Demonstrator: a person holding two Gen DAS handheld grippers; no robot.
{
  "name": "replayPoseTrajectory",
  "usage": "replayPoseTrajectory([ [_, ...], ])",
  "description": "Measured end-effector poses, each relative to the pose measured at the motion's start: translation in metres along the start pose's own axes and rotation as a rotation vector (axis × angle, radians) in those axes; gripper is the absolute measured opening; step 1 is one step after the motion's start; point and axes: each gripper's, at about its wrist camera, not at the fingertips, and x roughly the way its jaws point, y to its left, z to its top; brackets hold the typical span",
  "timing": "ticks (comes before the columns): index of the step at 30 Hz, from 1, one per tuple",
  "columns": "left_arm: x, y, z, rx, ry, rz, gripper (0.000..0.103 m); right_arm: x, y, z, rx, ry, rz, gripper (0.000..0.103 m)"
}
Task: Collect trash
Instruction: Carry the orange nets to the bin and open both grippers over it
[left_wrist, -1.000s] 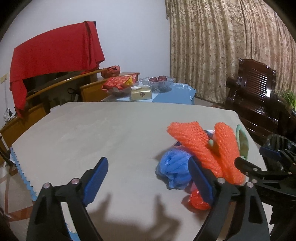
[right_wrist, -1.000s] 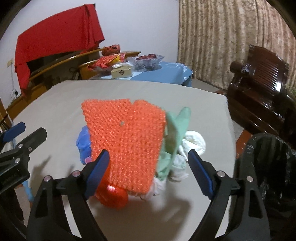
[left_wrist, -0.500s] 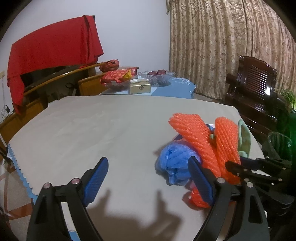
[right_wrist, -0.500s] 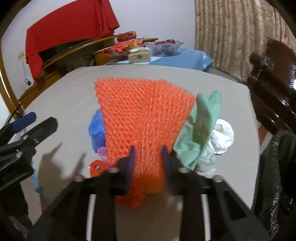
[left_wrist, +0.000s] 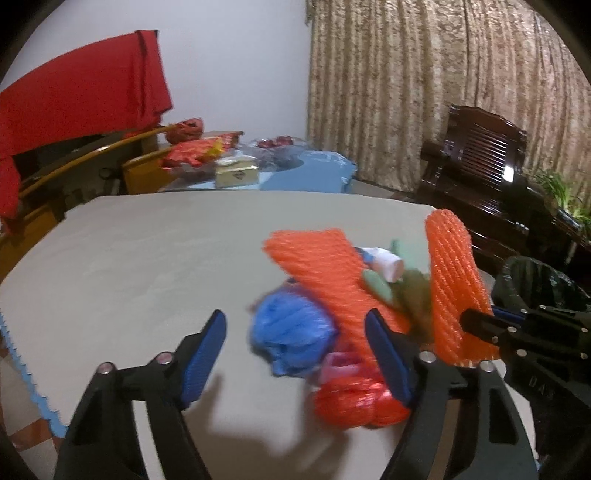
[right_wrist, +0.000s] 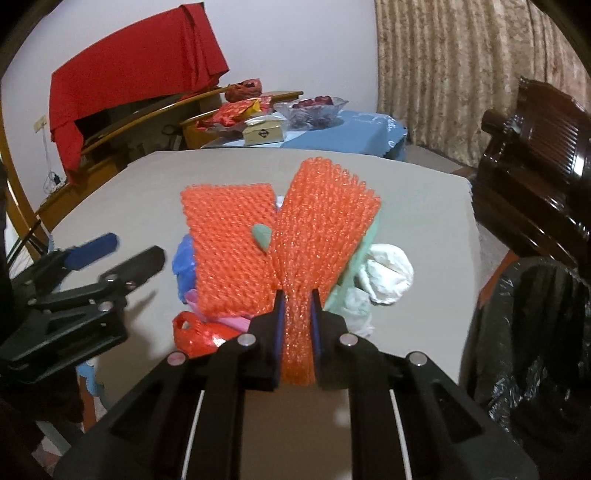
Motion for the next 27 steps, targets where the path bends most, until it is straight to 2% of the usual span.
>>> replayPoseTrajectory([
  [2,0.01,-0.007,0.001,-0.006,0.025,-0.042,0.061,0.0,-0.003,-0.002,-0.001,0.002,-0.001,0.012],
  [8,0.031,-0.031,-0.002,0.014,0.076,-0.106,0.038,-0.007,-0.015,-0.005,0.013,-0.006,-0.008,0.012],
  [10,0.038,-0.036,-0.004,0.015,0.1,-0.129,0.027,-0.01,-0.018,-0.005,0.013,-0.009,-0.015,0.012],
  [15,0.043,-0.048,-0.007,0.051,0.094,-0.097,0.015,-0.015,-0.022,-0.007,0.011,-0.016,-0.029,0.012],
  [27,-0.031,-0.04,0.02,0.036,-0.072,-0.117,0.013,-0.047,-0.025,-0.002,0.022,-0.084,-0.031,0.013],
])
